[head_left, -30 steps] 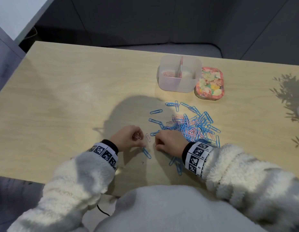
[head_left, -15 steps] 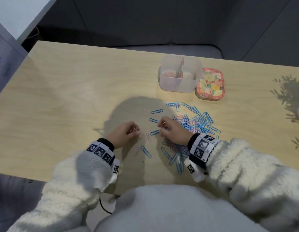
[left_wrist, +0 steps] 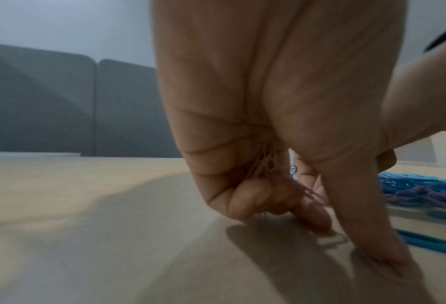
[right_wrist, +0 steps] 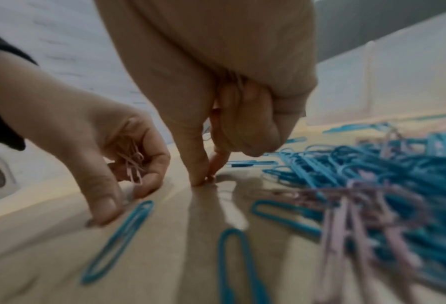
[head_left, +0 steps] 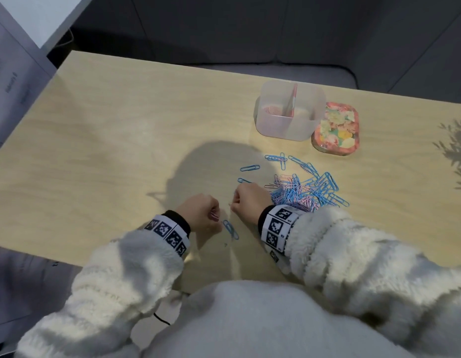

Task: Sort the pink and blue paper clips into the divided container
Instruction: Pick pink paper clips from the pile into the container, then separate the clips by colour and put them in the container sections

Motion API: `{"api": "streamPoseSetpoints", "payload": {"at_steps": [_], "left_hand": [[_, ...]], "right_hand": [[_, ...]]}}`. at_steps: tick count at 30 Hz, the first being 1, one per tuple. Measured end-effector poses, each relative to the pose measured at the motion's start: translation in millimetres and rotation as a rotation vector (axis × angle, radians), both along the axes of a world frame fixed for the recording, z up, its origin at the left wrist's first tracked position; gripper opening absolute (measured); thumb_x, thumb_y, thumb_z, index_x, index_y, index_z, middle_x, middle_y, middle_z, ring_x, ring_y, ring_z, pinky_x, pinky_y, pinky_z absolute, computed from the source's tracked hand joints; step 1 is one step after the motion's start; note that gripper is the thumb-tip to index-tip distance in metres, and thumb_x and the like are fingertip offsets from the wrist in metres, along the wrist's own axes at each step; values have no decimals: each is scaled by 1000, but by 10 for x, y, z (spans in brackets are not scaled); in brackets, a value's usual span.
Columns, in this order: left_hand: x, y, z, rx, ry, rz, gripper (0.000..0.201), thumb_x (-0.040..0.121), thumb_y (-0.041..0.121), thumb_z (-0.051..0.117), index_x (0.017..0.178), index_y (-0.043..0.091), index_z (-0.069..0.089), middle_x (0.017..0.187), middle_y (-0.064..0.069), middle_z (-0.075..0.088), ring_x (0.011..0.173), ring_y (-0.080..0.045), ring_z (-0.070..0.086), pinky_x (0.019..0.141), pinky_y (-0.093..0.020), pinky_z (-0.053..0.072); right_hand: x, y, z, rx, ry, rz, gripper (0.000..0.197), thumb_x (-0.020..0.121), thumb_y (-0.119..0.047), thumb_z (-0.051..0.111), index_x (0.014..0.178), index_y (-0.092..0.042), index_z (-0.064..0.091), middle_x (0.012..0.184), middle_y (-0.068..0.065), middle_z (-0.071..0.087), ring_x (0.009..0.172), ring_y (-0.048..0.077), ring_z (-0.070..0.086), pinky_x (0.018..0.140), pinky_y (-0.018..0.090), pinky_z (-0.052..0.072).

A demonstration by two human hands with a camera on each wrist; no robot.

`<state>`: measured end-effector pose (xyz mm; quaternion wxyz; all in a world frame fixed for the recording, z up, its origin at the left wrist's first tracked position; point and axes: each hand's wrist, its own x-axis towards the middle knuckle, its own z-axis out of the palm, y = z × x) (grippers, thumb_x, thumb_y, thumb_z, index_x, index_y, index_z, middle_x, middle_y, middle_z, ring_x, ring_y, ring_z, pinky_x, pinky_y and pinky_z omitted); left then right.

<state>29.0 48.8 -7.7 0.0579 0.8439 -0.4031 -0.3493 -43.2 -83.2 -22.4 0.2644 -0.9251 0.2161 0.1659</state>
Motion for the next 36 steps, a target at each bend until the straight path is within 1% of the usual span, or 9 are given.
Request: {"api": "streamPoseSetpoints", "payload": {"at_steps": [6, 12, 16, 20, 23, 25, 27, 32, 36], "left_hand": [[30, -97, 5, 78, 8, -52, 13, 81, 17, 62, 87, 6, 67, 91, -10, 68, 75, -20, 54, 66, -27, 41], [181, -252, 80, 72, 45, -69, 8, 85, 17, 55, 81, 10, 57, 85, -6, 59, 79, -23, 54, 68, -29, 39], [359, -602, 328, -44, 36, -32, 10, 86, 17, 54, 79, 14, 48, 86, -3, 55, 79, -21, 50, 70, -29, 37], [559, -1102, 630, -180, -62, -12, 5, 87, 18, 52, 83, 15, 50, 92, -8, 59, 84, -24, 53, 76, -31, 42], [694, -1544, 783, -280, -125, 59, 17, 88, 15, 50, 100, 4, 56, 109, -17, 61, 97, -30, 56, 82, -34, 44], [742, -1834, 829, -306, -197, 93, 25, 87, 15, 47, 106, 0, 53, 114, -20, 59, 105, -34, 55, 85, -36, 44], [753, -2078, 828, -292, -262, 85, 26, 88, 16, 46, 109, 2, 52, 117, -20, 58, 107, -36, 55, 86, -38, 44], [741, -2367, 726, -203, -340, -27, 34, 89, 18, 46, 117, -1, 52, 125, -23, 55, 113, -38, 53, 93, -41, 43], [723, -2344, 710, -193, -339, -65, 37, 91, 19, 41, 121, 0, 53, 127, -24, 54, 116, -39, 53, 97, -42, 42]], "right_hand": [[138, -368, 297, 213, -49, -30, 34, 82, -11, 52, 52, -15, 37, 63, 6, 49, 69, 22, 46, 64, 28, 32], [702, -1309, 880, 160, -353, -372, 23, 89, -18, 46, 67, -17, 38, 79, 6, 51, 80, 23, 50, 65, 27, 35], [1010, -1589, 895, 226, -387, -529, 24, 91, -15, 38, 68, -18, 34, 73, -1, 43, 69, 21, 54, 44, 18, 40], [1107, -1649, 806, 192, -301, -474, 21, 91, -7, 35, 77, -7, 51, 84, 12, 52, 83, 23, 50, 61, 26, 38], [997, -1645, 845, 286, -346, -433, 32, 92, 0, 32, 104, 0, 62, 105, 9, 53, 74, 24, 55, 50, 13, 44], [872, -1676, 894, 290, -458, -488, 37, 89, 3, 32, 113, 2, 61, 119, 10, 59, 96, 26, 61, 76, 13, 50], [682, -1725, 908, 273, -582, -527, 35, 86, 5, 37, 108, 3, 64, 117, 16, 64, 110, 24, 58, 100, 27, 45], [2, -1737, 774, 374, -596, -598, 26, 84, 8, 42, 97, 5, 65, 84, 8, 60, 66, 1, 54, 67, 17, 43], [-444, -1707, 588, 314, -532, -599, 20, 87, 7, 46, 93, 4, 66, 88, 15, 64, 77, 18, 58, 78, 30, 48]]}}
